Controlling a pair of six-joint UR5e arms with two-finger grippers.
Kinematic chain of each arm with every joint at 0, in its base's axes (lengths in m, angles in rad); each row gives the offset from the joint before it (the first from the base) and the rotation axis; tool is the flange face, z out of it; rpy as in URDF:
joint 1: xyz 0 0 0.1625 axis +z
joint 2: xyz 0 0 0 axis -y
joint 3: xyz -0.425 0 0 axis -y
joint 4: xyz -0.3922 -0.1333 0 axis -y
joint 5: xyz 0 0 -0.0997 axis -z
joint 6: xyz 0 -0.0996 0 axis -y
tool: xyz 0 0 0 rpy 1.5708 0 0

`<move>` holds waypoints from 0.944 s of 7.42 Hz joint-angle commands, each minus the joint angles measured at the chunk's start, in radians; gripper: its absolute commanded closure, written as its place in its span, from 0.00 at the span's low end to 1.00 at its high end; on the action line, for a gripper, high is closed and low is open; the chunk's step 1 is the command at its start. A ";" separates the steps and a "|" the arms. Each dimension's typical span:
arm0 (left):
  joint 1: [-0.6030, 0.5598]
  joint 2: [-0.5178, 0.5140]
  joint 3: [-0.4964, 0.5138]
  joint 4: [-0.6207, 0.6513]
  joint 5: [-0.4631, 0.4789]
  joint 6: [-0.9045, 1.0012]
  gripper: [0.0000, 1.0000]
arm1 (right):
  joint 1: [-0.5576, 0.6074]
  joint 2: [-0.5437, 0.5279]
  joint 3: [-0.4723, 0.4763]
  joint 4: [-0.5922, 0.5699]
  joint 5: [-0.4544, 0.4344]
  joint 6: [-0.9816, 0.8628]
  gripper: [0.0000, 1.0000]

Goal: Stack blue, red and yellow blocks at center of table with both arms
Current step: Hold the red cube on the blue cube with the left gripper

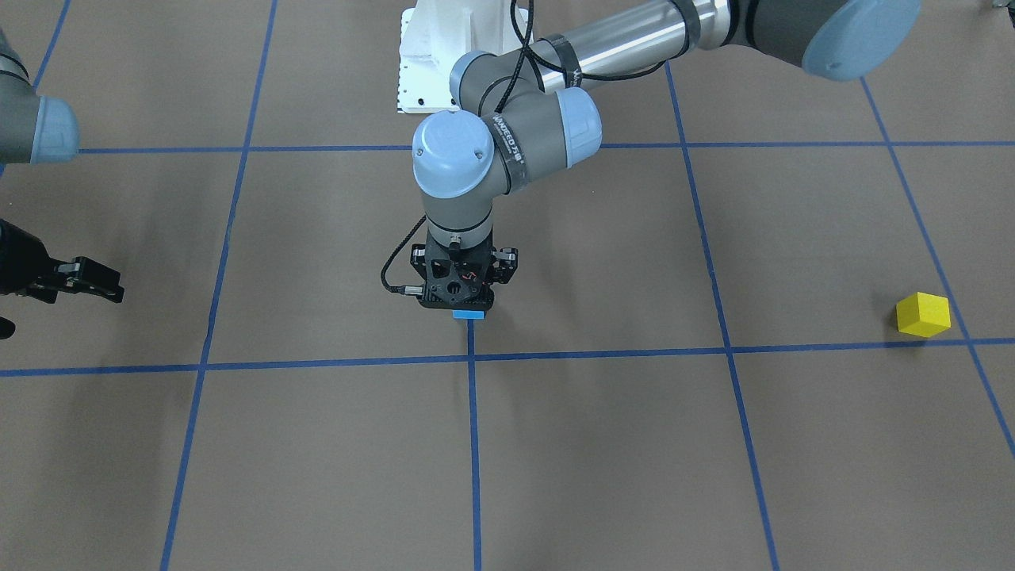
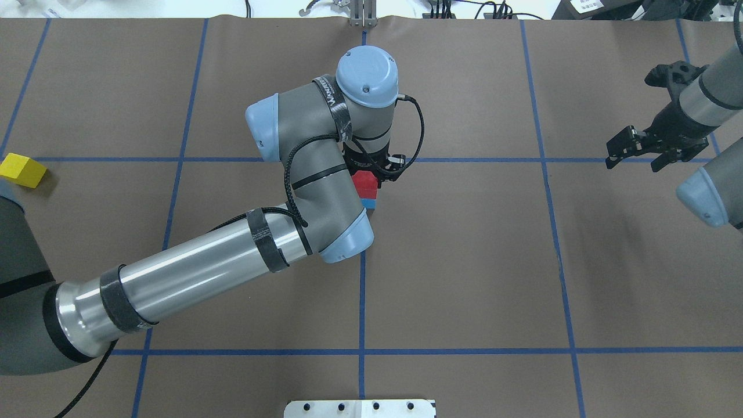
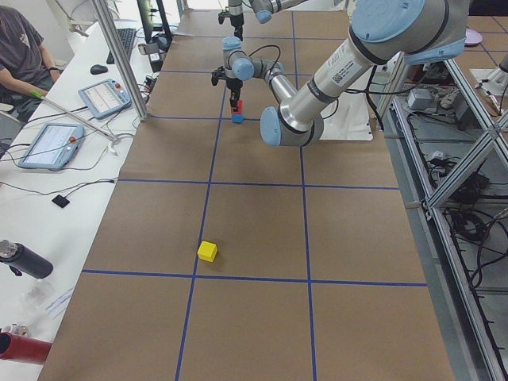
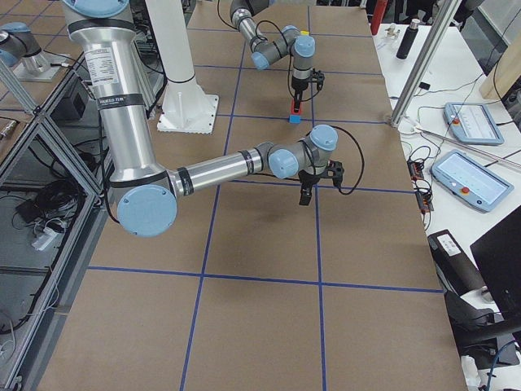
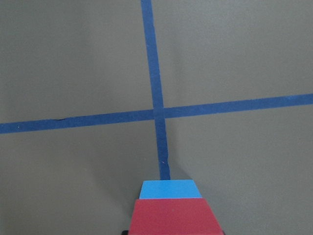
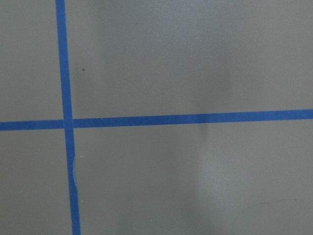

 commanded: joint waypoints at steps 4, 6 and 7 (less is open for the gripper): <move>0.001 -0.001 0.000 -0.001 0.000 0.002 1.00 | 0.000 0.002 -0.002 0.000 0.000 -0.001 0.00; 0.002 0.001 0.000 -0.003 0.000 0.004 0.64 | 0.000 0.003 -0.005 0.000 0.000 -0.001 0.00; 0.007 0.001 0.000 -0.003 0.000 0.004 0.51 | 0.000 0.005 -0.005 0.000 0.000 -0.001 0.00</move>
